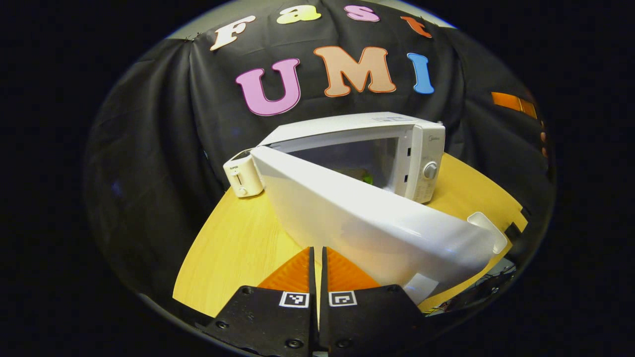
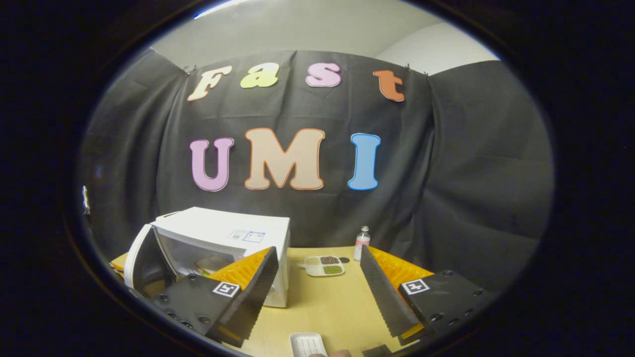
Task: Open the microwave oven with the left hand, put the food in, and close the microwave oven.
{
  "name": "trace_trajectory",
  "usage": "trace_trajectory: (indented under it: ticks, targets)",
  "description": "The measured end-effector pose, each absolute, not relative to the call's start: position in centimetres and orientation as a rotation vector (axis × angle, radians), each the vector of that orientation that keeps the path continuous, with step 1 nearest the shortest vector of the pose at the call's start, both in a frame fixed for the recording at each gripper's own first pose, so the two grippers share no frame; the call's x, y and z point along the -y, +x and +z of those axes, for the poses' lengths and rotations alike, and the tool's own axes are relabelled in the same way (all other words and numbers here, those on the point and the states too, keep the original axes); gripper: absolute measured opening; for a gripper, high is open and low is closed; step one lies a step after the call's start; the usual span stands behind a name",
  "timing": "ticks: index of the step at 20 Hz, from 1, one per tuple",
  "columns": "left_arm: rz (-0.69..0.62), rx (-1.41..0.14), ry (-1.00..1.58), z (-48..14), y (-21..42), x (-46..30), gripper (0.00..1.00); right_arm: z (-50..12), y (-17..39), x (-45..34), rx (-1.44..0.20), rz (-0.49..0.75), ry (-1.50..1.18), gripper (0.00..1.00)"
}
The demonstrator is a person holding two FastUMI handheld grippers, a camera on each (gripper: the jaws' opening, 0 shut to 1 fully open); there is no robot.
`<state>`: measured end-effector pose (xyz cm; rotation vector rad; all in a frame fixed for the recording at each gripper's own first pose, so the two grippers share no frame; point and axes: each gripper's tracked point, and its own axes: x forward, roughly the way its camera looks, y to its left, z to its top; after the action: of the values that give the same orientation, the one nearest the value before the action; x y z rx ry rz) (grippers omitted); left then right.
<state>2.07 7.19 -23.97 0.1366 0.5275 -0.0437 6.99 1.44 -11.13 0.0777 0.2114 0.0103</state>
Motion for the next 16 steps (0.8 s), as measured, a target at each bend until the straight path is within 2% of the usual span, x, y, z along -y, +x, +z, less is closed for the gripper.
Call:
trace_trajectory:
  ticks: [16]
  targets:
    - [-0.129, -0.483, 0.13, -22.7, 11.7, 1.2, 0.0, -12.3, 9.5, 2.7, -0.199, 0.011, 0.109, 0.97]
